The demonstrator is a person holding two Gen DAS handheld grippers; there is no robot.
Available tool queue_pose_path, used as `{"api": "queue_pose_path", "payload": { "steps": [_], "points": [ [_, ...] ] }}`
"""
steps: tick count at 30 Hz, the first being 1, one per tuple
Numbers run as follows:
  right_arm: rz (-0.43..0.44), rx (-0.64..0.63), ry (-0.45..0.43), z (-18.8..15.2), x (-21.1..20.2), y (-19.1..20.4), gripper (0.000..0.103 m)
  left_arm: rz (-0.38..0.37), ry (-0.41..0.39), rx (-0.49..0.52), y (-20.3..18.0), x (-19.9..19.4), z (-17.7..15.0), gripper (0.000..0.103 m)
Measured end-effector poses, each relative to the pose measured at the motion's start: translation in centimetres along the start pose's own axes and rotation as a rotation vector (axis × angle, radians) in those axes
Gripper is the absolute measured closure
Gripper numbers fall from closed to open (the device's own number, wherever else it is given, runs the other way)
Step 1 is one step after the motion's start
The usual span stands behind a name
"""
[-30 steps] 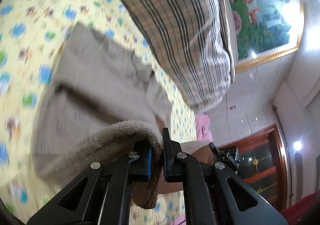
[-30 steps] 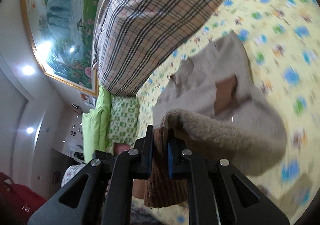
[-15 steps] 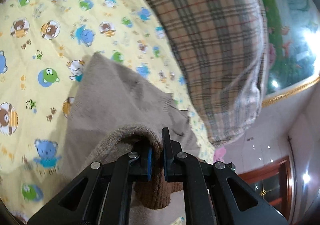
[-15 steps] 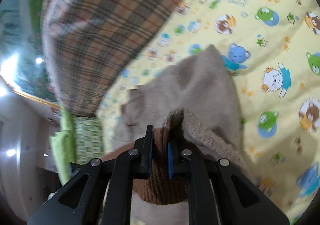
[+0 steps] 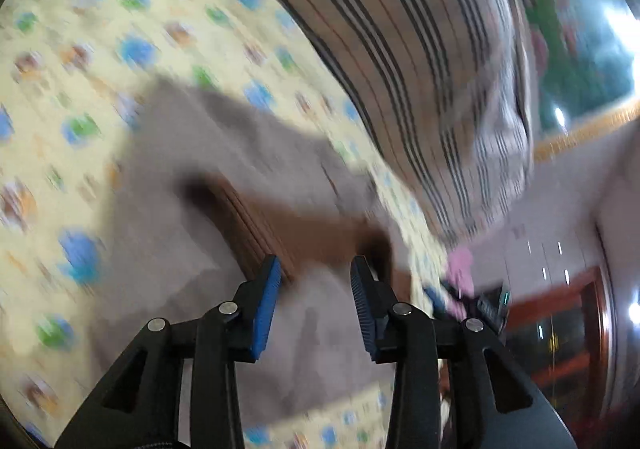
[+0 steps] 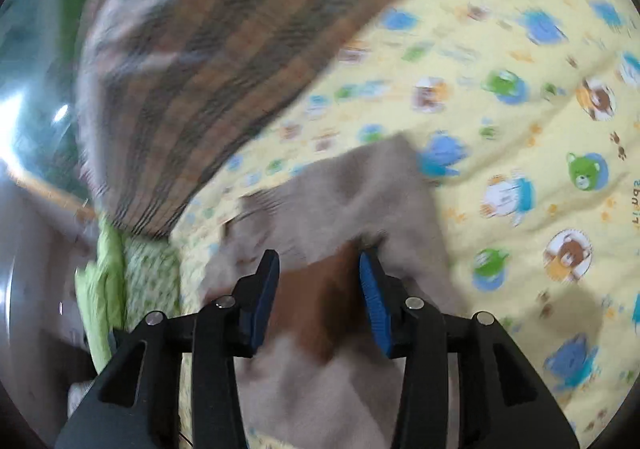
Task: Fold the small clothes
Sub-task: 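Press and straighten the folded sweater with both tools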
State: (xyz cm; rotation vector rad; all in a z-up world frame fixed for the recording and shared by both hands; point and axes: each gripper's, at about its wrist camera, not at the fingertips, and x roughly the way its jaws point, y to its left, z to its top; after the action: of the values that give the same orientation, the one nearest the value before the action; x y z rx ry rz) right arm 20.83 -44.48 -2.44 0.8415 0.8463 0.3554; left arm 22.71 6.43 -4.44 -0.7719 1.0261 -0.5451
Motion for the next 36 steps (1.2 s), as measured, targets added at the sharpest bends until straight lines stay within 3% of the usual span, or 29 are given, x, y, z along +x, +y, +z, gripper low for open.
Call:
{"api": "queue_pose_path", "payload": {
  "steps": [3, 7, 9, 11, 14, 18, 19, 21, 22, 24, 27, 30, 33, 36],
  "points": [
    [0.047, -0.185, 0.164, -3.2, 2.5, 4.0, 0.059, -0.045, 0.123, 0.013, -0.8, 3.8, -2.5, 0.065],
    [0.067, -0.406, 0.393, -7.1, 7.9, 7.9, 0.059, -0.023, 0.203, 0.038, -1.2, 8.0, -3.2, 0.065],
    [0.066, -0.431, 0.466, -7.5, 10.5, 8.2, 0.059, 0.022, 0.218, 0.031, -0.8, 9.0, -2.5, 0.065],
    [0.007, -0.431, 0.509, -6.5, 12.7, 7.2, 0.061, 0.025, 0.241, 0.011, 0.0, 9.6, -1.4, 0.066],
    [0.041, -0.371, 0.508, -3.6, 13.7, 5.1, 0.079, 0.022, 0.262, -0.003, 0.6, 9.2, 0.3, 0.072],
    [-0.025, -0.281, 0.354, 1.6, 11.4, 3.3, 0.072, -0.006, 0.256, 0.002, 0.0, 7.8, 2.1, 0.064],
    [-0.062, -0.280, 0.329, 2.5, 11.1, 2.8, 0.071, 0.008, 0.242, 0.026, -0.1, 7.4, 2.5, 0.064],
    [-0.246, -0.334, 0.284, 3.9, 10.7, 1.7, 0.071, 0.001, 0.225, 0.018, 0.2, 7.0, 3.4, 0.064],
    [-0.258, -0.321, 0.275, 4.4, 10.5, 0.9, 0.072, -0.013, 0.205, 0.002, 0.4, 6.6, 4.1, 0.064],
    [-0.196, -0.248, 0.260, 5.1, 9.9, -0.3, 0.072, -0.021, 0.173, -0.006, 0.6, 5.7, 5.0, 0.063],
    [-0.193, -0.253, 0.217, 4.7, 8.6, 0.9, 0.070, -0.050, 0.157, 0.033, -0.5, 5.4, 6.1, 0.052],
    [-0.081, -0.275, 0.190, 3.2, 8.0, 3.4, 0.063, -0.013, 0.204, 0.068, -0.8, 7.1, 6.3, 0.048],
    [0.018, -0.331, 0.285, 1.4, 10.1, 5.6, 0.060, 0.118, 0.230, 0.115, 0.1, 9.4, 6.6, 0.052],
    [0.079, -0.424, 0.430, -0.8, 13.1, 7.4, 0.060, 0.161, 0.159, 0.071, 2.1, 8.9, 7.7, 0.064]
  ]
}}
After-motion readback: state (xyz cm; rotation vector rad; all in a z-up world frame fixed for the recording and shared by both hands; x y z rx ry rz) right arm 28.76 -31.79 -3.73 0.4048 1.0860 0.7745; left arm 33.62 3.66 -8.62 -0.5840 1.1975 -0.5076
